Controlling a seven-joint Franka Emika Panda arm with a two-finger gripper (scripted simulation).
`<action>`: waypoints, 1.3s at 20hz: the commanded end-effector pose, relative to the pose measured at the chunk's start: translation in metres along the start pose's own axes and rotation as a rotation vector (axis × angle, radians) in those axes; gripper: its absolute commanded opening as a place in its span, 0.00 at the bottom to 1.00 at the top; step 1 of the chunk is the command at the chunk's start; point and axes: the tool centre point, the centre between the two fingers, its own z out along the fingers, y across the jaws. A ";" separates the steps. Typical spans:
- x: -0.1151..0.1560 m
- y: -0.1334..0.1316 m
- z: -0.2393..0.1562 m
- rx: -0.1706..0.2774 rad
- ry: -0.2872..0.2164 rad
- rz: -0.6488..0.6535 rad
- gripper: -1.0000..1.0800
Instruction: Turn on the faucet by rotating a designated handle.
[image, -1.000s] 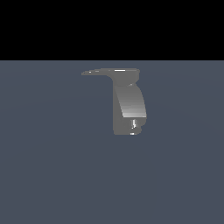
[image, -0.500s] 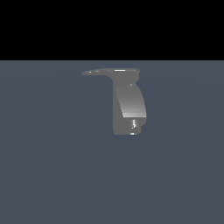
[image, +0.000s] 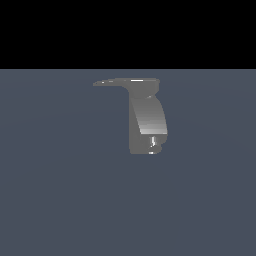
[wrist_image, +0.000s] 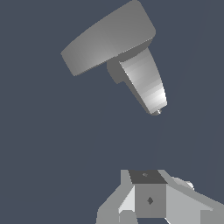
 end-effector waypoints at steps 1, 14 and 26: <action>0.005 -0.011 0.008 0.002 -0.001 0.056 0.00; 0.044 -0.063 0.048 0.008 -0.006 0.336 0.00; 0.092 -0.099 0.084 0.012 -0.010 0.591 0.00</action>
